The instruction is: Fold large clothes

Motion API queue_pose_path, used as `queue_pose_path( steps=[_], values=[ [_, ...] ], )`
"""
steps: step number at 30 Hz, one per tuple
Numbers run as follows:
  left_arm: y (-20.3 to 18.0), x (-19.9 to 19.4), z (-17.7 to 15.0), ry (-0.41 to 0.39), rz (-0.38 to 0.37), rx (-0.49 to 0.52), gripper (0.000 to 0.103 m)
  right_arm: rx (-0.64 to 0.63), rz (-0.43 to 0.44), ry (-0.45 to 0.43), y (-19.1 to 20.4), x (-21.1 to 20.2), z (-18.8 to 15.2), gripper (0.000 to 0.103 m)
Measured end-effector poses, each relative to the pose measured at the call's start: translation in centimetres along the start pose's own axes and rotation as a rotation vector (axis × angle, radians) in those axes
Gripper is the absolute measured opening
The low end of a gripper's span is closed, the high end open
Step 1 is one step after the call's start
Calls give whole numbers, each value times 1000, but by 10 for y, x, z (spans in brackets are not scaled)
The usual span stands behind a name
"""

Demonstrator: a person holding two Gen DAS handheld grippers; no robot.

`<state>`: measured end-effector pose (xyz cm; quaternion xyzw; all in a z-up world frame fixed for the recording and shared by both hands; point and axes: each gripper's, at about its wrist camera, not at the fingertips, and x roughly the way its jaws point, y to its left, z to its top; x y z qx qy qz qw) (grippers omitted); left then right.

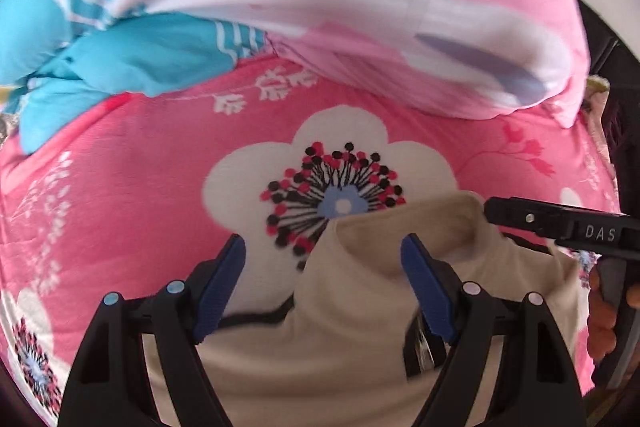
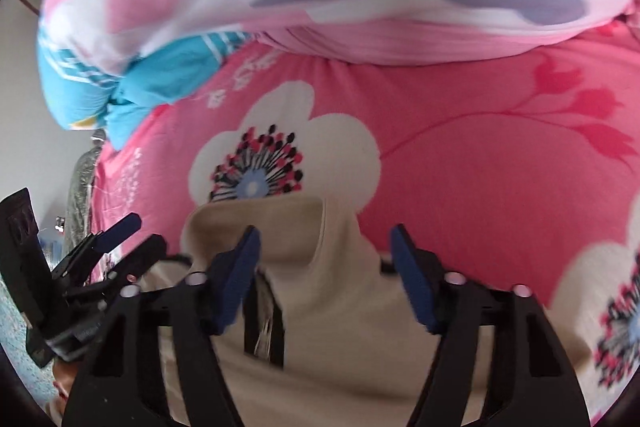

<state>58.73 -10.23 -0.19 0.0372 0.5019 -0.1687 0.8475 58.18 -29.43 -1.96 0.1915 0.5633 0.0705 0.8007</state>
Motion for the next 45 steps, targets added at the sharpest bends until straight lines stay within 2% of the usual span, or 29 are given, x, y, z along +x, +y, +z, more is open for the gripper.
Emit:
queue_pose_path(
  steps=[1,2,4,5,6,8,13,18,22,25,26,27,28,29,31,34,35,37,38,39,41,43,45],
  values=[
    [0,10,4,17,19,-4,77,-2,-7,17,-1,7,3,55],
    [0,17,6,29,36,-9,70,-3,-17,28,0,12,2,51],
    [3,32,10,70,59,-33,55,-5,-35,65,-1,24,4,35],
    [7,35,10,81,55,-48,40,-6,-42,79,-2,28,4,22],
    [9,40,11,97,32,-67,25,-13,-52,81,-1,27,3,15],
    [10,41,11,107,-12,-81,9,-53,-42,52,2,18,-2,13],
    [-10,0,0,2,-33,45,6,-180,-36,-34,13,-25,-31,11],
    [-20,-48,-36,-67,-71,156,5,-336,-88,-110,25,-55,-81,10],
    [-23,-51,-72,-60,-74,204,5,-452,-161,-109,26,-40,-125,11],
    [-25,-34,-101,-15,-56,235,5,-515,-203,-102,26,-35,-146,13],
    [-24,-30,-110,-2,-62,231,5,-532,-208,-110,27,-41,-151,22],
    [-22,-27,-115,-2,-57,230,5,-534,-216,-128,28,-52,-155,43],
    [-21,-26,-118,-7,-55,232,5,-534,-213,-157,29,-65,-158,52],
    [-19,-26,-120,-13,-59,231,5,-542,-195,-184,31,-79,-161,56],
    [-15,-28,-120,-23,-75,217,5,-542,-141,-233,36,-107,-163,56],
    [-11,-29,-119,-25,-102,197,6,-470,1,-250,46,-123,-150,56],
    [-10,-30,-119,-28,-109,191,6,-428,56,-236,50,-117,-140,55],
    [-7,-30,-121,-27,-124,176,7,-379,79,-205,59,-96,-127,42],
    [-5,-32,-123,-25,-142,164,8,-346,83,-181,61,-79,-118,29],
    [-2,-34,-124,-24,-165,152,8,-297,101,-152,59,-60,-111,22],
    [7,-41,-127,-24,-213,132,10,-220,133,-87,51,-29,-104,13],
    [22,-53,-126,-33,-260,82,10,-170,142,-14,45,-5,-109,10],
    [41,-62,-123,-41,-309,0,10,-178,179,10,45,-1,-121,10]
  ],
)
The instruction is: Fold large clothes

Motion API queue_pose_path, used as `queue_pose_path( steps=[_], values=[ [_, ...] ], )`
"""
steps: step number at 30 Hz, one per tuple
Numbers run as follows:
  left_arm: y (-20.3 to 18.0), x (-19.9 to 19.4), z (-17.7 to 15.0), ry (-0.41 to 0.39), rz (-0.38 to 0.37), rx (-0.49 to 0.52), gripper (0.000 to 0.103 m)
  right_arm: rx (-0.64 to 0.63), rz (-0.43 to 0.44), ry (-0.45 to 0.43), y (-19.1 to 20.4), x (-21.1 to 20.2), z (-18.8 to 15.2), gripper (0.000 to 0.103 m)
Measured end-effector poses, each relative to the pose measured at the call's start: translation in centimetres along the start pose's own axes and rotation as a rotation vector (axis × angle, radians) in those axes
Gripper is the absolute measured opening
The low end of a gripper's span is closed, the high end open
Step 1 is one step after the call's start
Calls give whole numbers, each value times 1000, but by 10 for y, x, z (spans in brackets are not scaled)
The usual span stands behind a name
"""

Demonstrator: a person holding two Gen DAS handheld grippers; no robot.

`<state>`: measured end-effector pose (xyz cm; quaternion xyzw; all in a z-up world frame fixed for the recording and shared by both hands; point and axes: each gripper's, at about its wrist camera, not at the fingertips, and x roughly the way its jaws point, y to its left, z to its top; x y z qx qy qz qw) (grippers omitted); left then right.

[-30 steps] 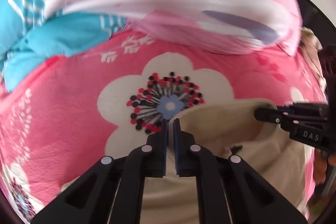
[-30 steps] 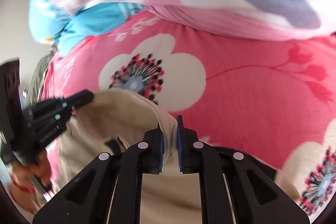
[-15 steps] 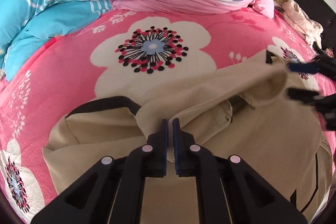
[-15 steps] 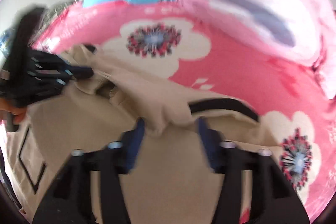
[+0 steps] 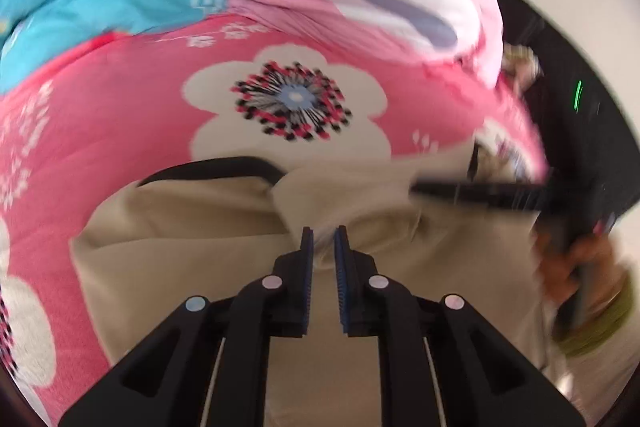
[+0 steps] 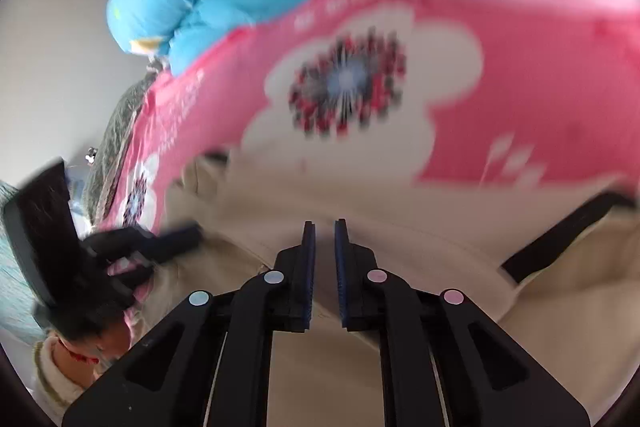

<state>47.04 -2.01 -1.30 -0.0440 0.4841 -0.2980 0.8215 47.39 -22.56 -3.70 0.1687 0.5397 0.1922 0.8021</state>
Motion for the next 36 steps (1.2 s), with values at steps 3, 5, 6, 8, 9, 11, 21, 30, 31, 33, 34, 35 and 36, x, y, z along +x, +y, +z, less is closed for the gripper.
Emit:
queue_pose_path(
  steps=[3,5,6,8,9,11,21,30,31,33,34,35,36],
  values=[
    [23,-7,10,11,-91,-140,16,-66,-20,8,12,-7,-18,10],
    [28,2,15,58,-123,-201,22,-100,-44,36,16,-2,-24,10],
    [28,12,17,94,-130,-225,23,-117,-64,46,18,0,-26,10],
    [29,28,16,133,-105,-276,23,-137,-88,57,20,3,-29,10],
    [31,39,15,164,-93,-317,23,-144,-98,60,21,5,-30,10],
    [36,51,11,185,-79,-395,23,-147,-96,62,19,2,-32,10],
    [33,38,5,205,-140,-359,23,177,55,-107,-44,-91,-45,66],
    [55,60,5,226,-240,-552,37,441,109,-30,-93,-54,-32,67],
    [57,63,6,228,-241,-568,37,442,129,-32,-91,-54,-29,65],
    [55,65,9,223,-255,-579,37,441,142,-16,-88,-51,-26,61],
    [51,64,11,221,-271,-568,37,439,144,2,-86,-48,-26,61],
    [46,64,13,224,-282,-551,37,436,141,25,-84,-44,-26,59],
    [38,62,15,229,-294,-515,37,434,141,54,-82,-40,-27,55]
  ],
)
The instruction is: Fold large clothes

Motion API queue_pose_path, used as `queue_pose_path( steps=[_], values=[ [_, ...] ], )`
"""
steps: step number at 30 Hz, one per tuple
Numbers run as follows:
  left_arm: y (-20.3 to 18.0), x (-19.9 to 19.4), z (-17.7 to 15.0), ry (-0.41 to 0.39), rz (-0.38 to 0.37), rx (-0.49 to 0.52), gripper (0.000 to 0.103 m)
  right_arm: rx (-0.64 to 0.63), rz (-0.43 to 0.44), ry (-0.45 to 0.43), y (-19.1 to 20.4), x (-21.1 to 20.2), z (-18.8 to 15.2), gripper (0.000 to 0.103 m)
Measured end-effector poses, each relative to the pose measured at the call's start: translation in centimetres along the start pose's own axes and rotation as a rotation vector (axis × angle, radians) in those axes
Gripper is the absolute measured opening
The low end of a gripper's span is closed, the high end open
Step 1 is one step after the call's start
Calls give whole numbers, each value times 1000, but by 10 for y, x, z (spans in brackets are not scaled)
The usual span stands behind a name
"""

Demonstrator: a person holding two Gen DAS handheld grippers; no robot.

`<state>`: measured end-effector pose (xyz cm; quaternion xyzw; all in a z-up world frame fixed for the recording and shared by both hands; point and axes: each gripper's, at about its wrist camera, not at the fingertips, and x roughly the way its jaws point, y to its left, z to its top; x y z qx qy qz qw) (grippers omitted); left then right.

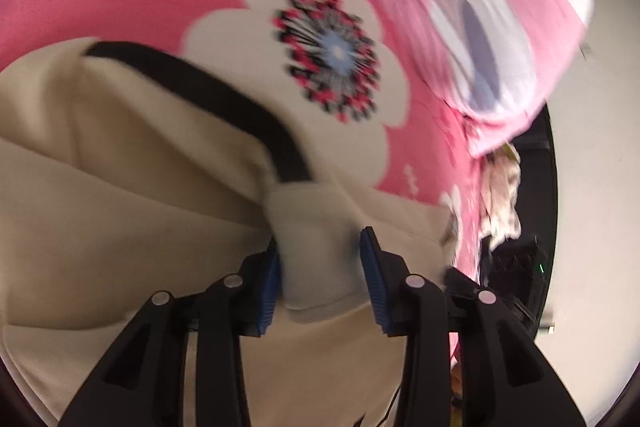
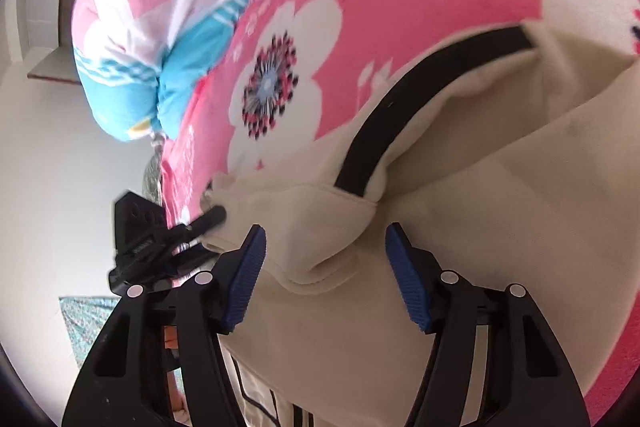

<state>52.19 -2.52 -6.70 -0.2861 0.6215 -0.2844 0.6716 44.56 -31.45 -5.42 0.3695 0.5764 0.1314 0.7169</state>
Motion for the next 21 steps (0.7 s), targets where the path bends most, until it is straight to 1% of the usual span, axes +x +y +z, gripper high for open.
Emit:
queue_pose_path(
  steps=[1,2,3,4,5,6,7,8,9,11,15,17,21],
  values=[
    [-5,0,-2,8,-1,31,37,-2,-6,32,2,6,-2,54],
    [-15,1,-7,22,13,90,37,-9,-14,47,4,11,-4,53],
    [-18,2,-10,32,36,119,37,-16,-25,44,5,12,-5,53],
    [-19,6,-13,49,75,139,37,-21,-32,42,6,13,-5,52],
    [-17,11,-14,60,102,141,37,-17,-35,40,6,15,-4,48],
    [-15,13,-14,62,110,139,36,-9,-33,39,4,16,-3,41],
    [-12,16,-12,56,117,129,35,0,-24,42,4,19,-1,37],
    [-10,17,-10,44,121,127,31,-2,-11,44,4,22,1,32],
    [-11,17,-9,28,126,140,28,-14,-11,44,5,24,3,28],
    [-16,20,-8,3,162,206,22,-92,-32,40,14,27,5,23],
    [-35,31,-5,-61,277,410,18,-213,-80,10,27,32,14,19],
    [-43,35,0,-88,328,479,17,-235,-99,-2,29,36,20,18],
    [-47,44,16,-110,393,547,16,-301,-133,-36,32,45,32,18]
  ],
)
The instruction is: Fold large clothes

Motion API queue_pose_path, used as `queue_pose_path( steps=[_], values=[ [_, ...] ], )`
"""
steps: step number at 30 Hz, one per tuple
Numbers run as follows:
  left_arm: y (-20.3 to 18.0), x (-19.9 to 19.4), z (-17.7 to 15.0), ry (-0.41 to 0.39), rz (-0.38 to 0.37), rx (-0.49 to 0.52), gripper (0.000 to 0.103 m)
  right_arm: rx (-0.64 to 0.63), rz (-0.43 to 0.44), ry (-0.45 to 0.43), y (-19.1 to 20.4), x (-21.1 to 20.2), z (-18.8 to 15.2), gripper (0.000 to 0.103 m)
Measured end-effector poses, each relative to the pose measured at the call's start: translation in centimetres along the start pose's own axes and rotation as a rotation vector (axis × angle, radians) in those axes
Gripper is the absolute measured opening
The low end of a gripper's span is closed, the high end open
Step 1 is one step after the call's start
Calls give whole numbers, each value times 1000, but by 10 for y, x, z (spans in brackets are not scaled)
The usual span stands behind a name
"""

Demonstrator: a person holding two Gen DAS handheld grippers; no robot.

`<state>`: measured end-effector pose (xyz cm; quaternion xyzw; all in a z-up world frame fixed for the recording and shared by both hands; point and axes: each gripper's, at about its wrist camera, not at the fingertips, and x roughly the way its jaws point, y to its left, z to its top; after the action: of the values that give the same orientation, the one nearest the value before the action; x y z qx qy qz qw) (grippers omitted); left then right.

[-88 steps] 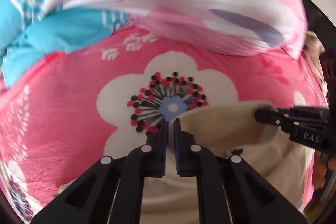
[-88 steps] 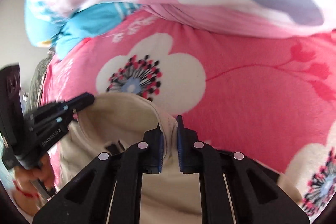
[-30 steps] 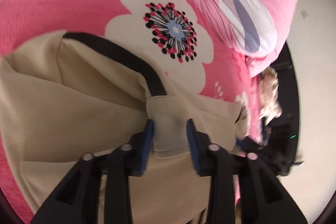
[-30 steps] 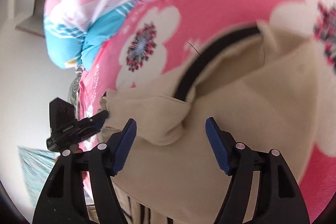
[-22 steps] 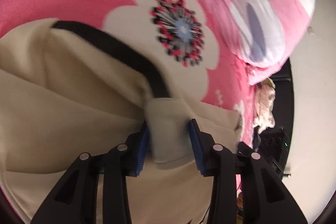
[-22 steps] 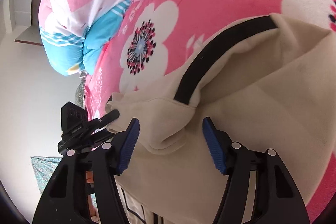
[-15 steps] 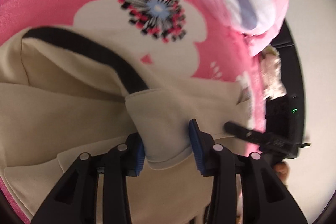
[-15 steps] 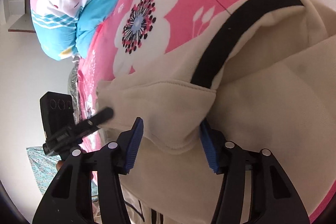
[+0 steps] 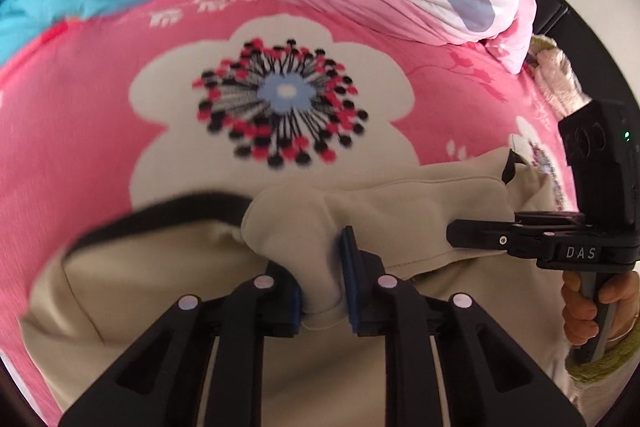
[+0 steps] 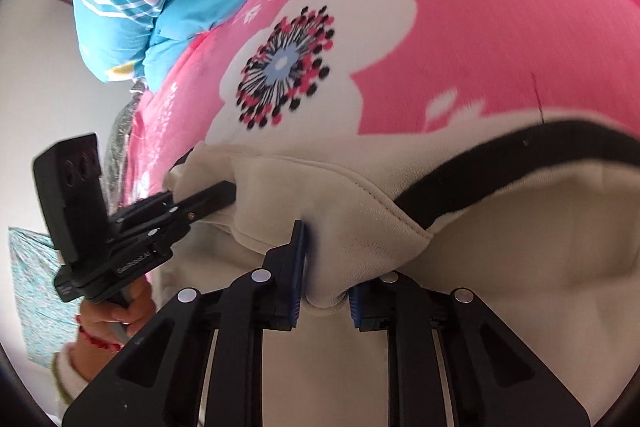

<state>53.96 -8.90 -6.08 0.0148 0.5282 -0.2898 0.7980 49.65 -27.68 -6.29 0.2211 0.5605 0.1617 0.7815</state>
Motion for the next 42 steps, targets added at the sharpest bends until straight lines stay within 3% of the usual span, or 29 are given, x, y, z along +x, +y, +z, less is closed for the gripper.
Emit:
queue_pose_path(
  steps=[7,10,13,15,17,19,21,22,24,27,30,32,36,39,42],
  values=[
    [-14,3,-15,52,71,176,18,-257,-87,10,11,3,-11,18],
    [-17,-1,-26,36,85,200,20,-278,-105,8,14,-2,-18,21],
    [-18,-1,-29,19,101,194,21,-280,-179,-3,19,-16,-24,40],
    [-16,-2,-28,18,98,178,22,-308,-304,-47,22,-37,-33,69],
    [-13,-3,-28,18,84,162,23,-335,-377,-93,24,-58,-41,69],
    [-9,-4,-28,16,67,144,24,-340,-398,-159,27,-79,-46,65],
    [-6,-4,-28,13,48,122,25,-328,-314,-192,36,-84,-44,45],
    [-3,-4,-28,11,36,103,25,-318,-250,-195,41,-81,-41,41],
    [1,-6,-28,7,10,63,25,-291,-120,-163,49,-64,-33,26],
    [10,-16,-29,-42,-17,9,31,-261,-60,-77,53,-22,-22,11],
    [17,-36,-33,-112,6,16,32,-237,-122,0,47,14,-19,10],
    [23,-57,-34,-177,18,-3,32,-278,-148,-9,50,15,-22,10],
    [17,-89,-27,-275,-100,13,31,-362,-240,-5,63,17,-28,10],
    [-7,-73,-20,-189,-195,49,27,-394,-282,4,68,20,-28,10],
    [-12,-42,-22,-62,-170,31,15,-399,-280,12,65,20,-28,8]
  ],
)
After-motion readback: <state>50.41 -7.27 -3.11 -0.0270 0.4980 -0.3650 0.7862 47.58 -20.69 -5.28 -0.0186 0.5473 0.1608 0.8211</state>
